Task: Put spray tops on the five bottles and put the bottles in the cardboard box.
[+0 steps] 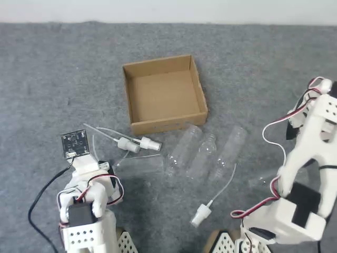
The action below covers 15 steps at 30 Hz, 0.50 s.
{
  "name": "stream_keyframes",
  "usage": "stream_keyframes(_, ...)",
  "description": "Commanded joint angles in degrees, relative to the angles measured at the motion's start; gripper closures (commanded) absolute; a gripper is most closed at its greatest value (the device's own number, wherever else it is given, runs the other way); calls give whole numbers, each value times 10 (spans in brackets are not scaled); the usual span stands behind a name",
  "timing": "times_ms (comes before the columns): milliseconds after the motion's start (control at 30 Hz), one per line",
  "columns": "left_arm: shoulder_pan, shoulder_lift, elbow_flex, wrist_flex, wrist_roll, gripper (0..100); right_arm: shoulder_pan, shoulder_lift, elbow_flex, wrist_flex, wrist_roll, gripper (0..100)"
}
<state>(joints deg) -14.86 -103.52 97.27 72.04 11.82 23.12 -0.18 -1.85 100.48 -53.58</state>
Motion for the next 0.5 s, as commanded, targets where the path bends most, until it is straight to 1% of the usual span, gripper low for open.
stream_keyframes(0, -1, -11, -7, 3, -4, 988, 3, -49, -9, 23, 117, 764)
stream_keyframes(200, -1, -11, -7, 3, -4, 988, 11, -65, -9, 22, 216, 775)
stream_keyframes(267, -1, -11, -7, 3, -4, 988, 12, -68, -9, 20, 269, 819)
stream_keyframes(333, -1, -11, -7, 3, -4, 988, 12, -68, -9, 19, 314, 889)
stream_keyframes(433, -1, -11, -7, 3, -4, 988, 12, -68, -10, 10, 354, 992)
stream_keyframes(467, -1, -11, -7, 3, -4, 988, 11, -68, -10, 5, 359, 995)
